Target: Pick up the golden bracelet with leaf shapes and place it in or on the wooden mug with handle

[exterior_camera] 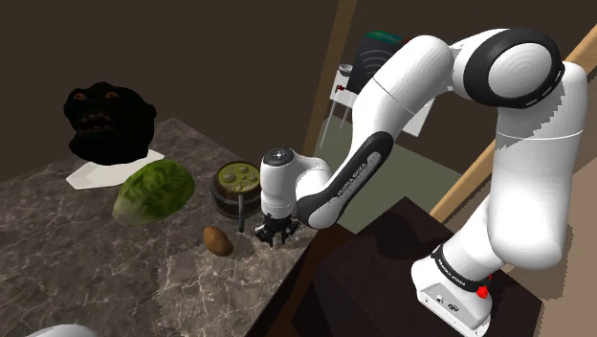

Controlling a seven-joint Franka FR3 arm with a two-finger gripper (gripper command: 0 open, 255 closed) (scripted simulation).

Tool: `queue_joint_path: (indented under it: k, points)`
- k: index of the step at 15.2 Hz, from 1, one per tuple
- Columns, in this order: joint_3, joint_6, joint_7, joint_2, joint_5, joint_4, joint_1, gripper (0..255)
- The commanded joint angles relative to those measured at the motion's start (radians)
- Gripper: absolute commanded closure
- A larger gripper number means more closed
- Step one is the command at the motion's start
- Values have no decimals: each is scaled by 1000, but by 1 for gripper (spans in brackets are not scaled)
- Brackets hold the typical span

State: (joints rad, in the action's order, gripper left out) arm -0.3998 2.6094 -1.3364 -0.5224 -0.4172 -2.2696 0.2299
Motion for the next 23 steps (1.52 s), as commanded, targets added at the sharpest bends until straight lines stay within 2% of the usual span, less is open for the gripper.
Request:
queue_joint_path:
  k: [1,6,7,8,16,23]
  points:
    - [-24,-37,2,-1,75,29,-41,0]
    - [-82,-196,-58,-10,377,154,-218,0]
    - [-85,-221,-78,-11,430,172,-250,0]
    - [-86,-230,-88,-11,451,179,-264,0]
    - [-64,-145,-105,-85,425,167,-231,0]
    - [-64,-145,-105,-85,425,167,-231,0]
